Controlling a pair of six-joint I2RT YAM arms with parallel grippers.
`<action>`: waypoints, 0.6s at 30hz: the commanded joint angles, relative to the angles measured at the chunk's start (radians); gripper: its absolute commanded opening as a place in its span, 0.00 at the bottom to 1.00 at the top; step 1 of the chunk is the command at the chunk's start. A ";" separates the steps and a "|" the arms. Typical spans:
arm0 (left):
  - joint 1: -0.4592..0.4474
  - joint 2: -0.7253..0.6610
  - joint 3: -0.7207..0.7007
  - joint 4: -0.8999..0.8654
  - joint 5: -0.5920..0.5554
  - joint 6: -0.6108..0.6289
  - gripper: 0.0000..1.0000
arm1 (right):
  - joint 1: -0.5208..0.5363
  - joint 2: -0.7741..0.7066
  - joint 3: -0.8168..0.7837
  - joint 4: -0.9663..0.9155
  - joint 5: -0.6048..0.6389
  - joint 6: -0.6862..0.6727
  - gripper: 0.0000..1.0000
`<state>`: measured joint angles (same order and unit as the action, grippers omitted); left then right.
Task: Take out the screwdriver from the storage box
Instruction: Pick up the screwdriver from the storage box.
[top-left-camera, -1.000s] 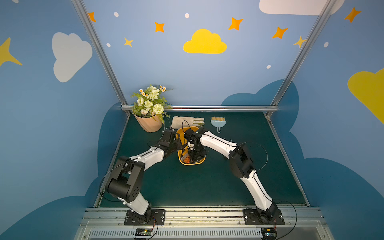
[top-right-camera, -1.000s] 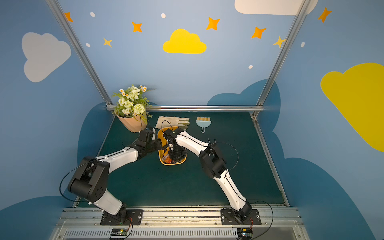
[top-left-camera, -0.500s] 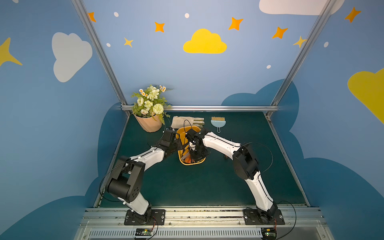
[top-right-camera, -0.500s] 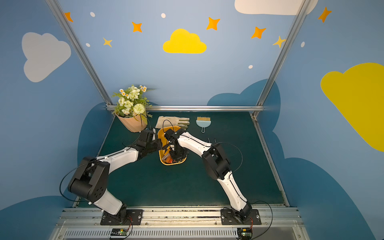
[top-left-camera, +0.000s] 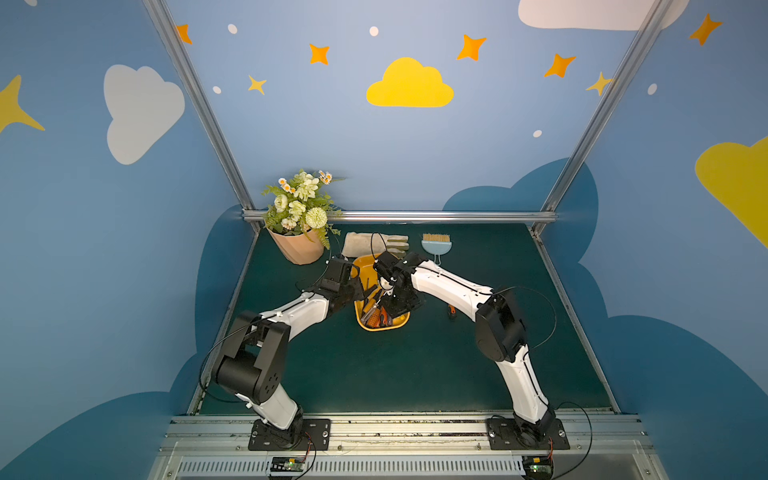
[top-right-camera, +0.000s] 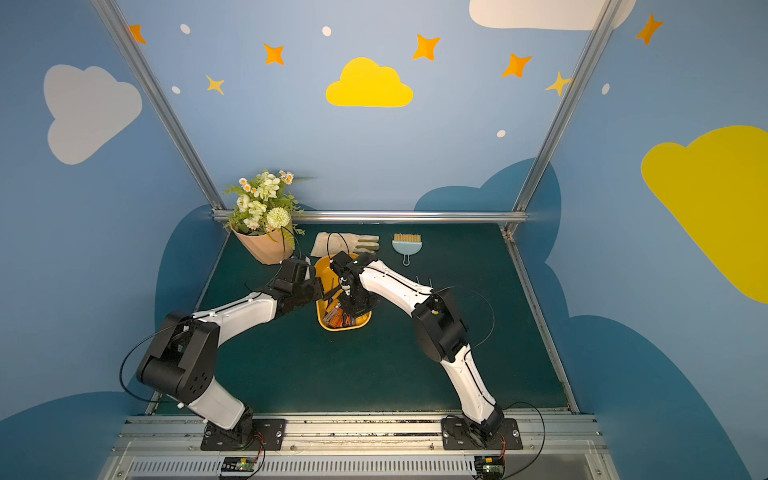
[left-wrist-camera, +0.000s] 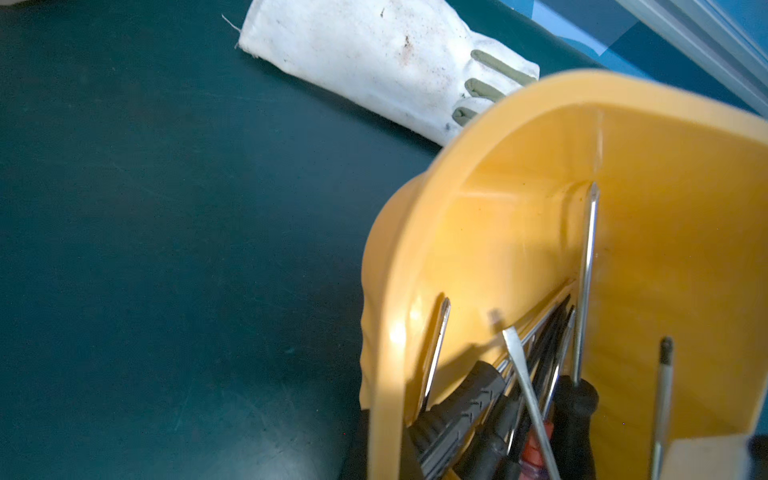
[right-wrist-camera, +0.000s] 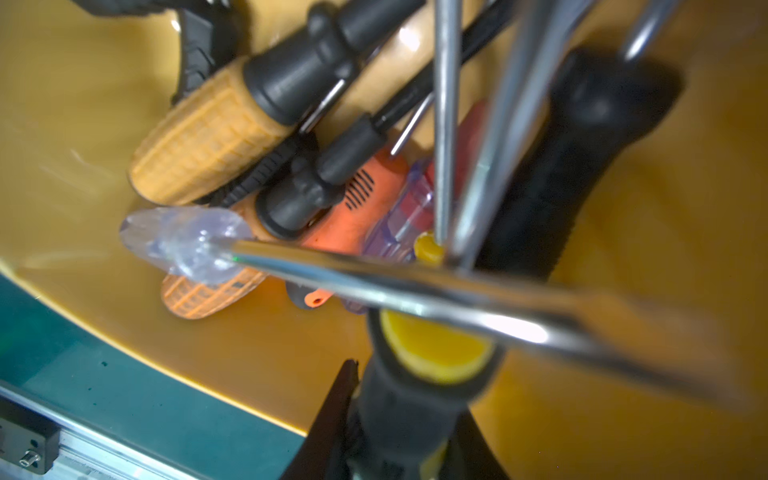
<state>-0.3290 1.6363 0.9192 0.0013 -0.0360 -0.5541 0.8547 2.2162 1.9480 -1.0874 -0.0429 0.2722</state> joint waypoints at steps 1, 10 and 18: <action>0.004 0.000 0.055 0.043 0.027 -0.023 0.02 | -0.008 -0.060 -0.005 0.004 0.005 -0.011 0.00; 0.002 0.005 0.066 0.029 0.028 -0.016 0.02 | -0.013 -0.064 -0.006 0.009 -0.041 -0.019 0.00; 0.004 0.030 0.097 -0.011 0.019 -0.021 0.02 | -0.023 -0.064 0.026 -0.031 -0.129 -0.046 0.00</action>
<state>-0.3279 1.6630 0.9638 -0.0471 -0.0372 -0.5507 0.8391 2.1948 1.9472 -1.0824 -0.1364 0.2409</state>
